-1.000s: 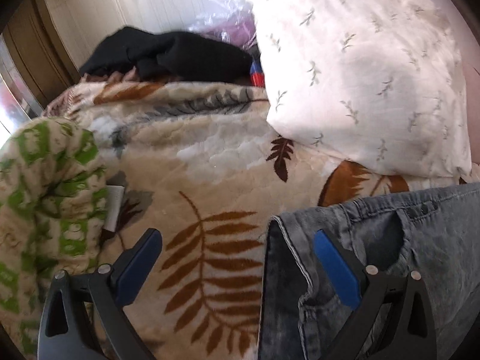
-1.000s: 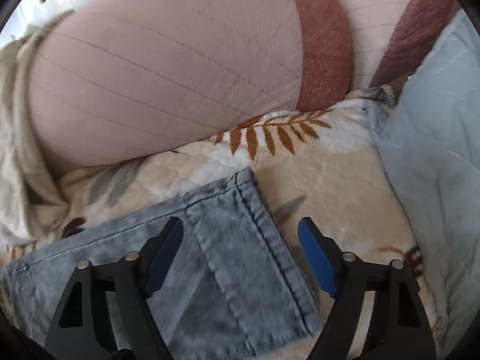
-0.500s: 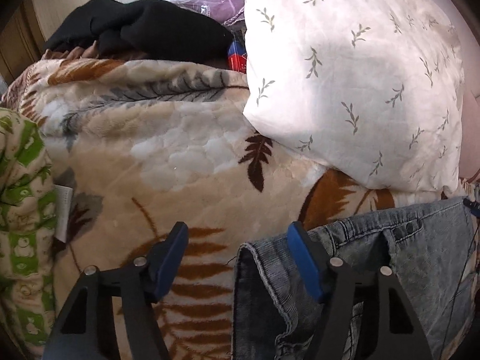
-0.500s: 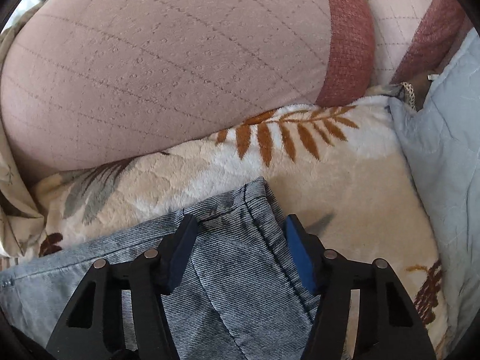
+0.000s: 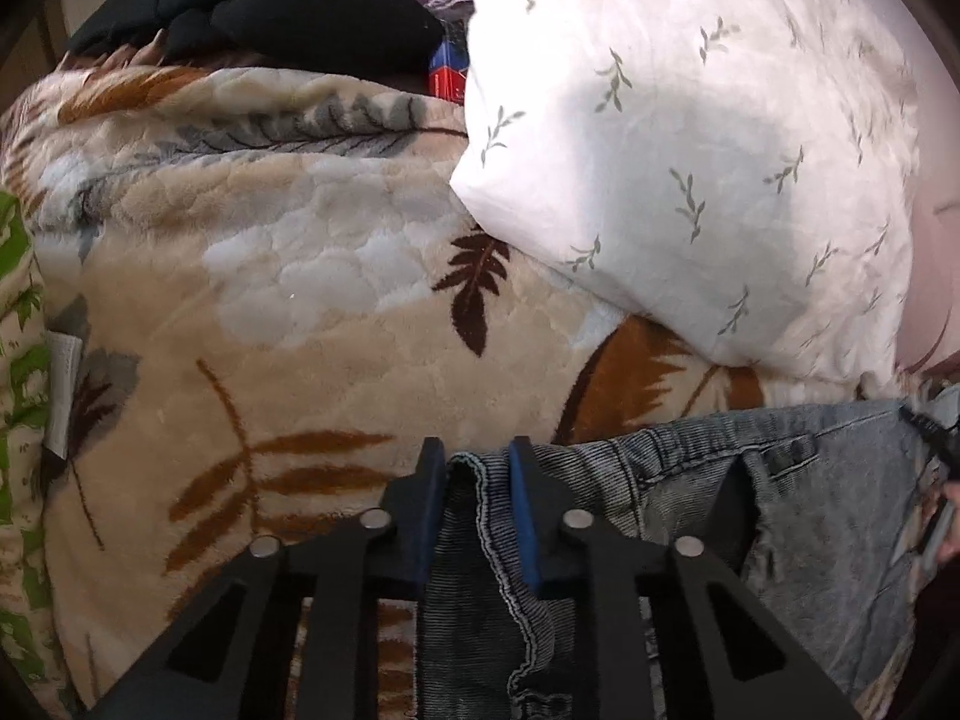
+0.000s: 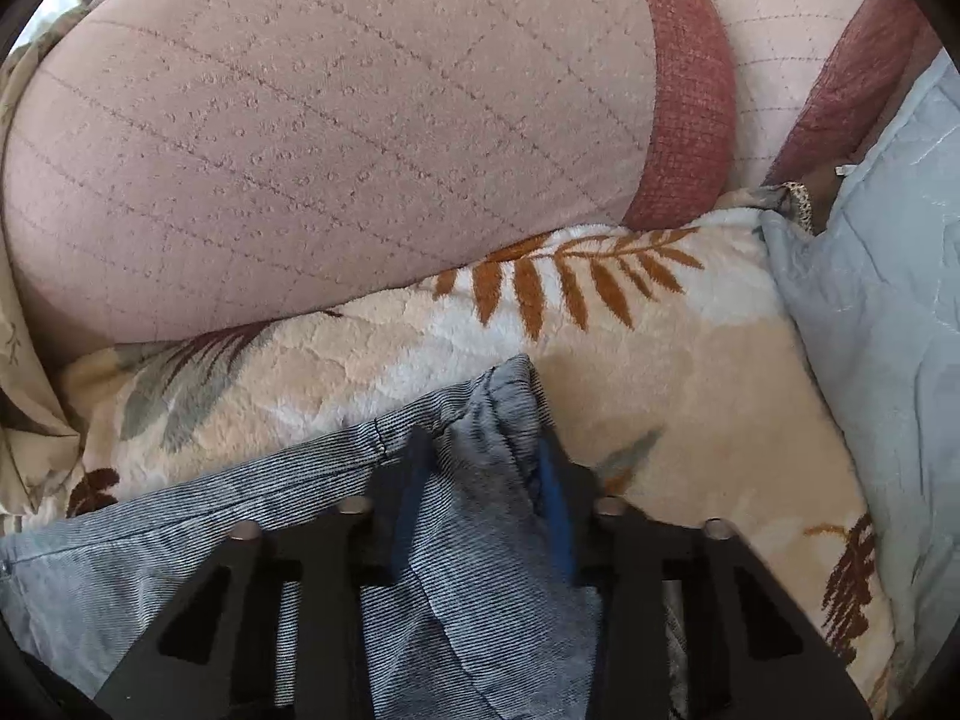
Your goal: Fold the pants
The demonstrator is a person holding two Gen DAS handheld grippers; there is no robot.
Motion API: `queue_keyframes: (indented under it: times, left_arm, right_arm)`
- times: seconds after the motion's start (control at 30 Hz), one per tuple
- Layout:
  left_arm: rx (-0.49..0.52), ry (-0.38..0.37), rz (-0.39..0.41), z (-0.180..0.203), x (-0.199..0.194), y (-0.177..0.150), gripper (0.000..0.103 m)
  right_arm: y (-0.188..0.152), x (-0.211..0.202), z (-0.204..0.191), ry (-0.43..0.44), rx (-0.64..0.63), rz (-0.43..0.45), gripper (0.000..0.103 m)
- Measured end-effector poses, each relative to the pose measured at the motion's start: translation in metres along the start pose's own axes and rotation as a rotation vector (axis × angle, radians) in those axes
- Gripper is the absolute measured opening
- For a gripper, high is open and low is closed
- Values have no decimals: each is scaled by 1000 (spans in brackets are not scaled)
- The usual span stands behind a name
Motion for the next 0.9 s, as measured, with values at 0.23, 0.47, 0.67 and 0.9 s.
queue_keyframes:
  times: [0.23, 0.47, 0.67, 0.9]
  left_arm:
    - [5, -25, 52, 0, -25, -14, 15]
    - [43, -84, 109, 13, -77, -31, 13]
    - [78, -127, 160, 38, -120, -64, 11]
    - [108, -163, 190, 40, -162, -127, 11]
  right_arm:
    - [-9, -21, -11, 6, 14, 19, 12]
    - [-25, -65, -8, 51, 30, 84, 11]
    - [-52, -115, 15, 121, 62, 135, 11]
    - [-114, -163, 75, 199, 120, 178, 11]
Point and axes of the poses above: each gripper's, at about its wrist camera, not at the fingertips, and x roughly the way its jaws point, z to its right, y to its top, the point moved 6 cm from there along x, roughly the way its jaws point, and after that the axes turned 13 degrees about -z, right-handed, at the moved point
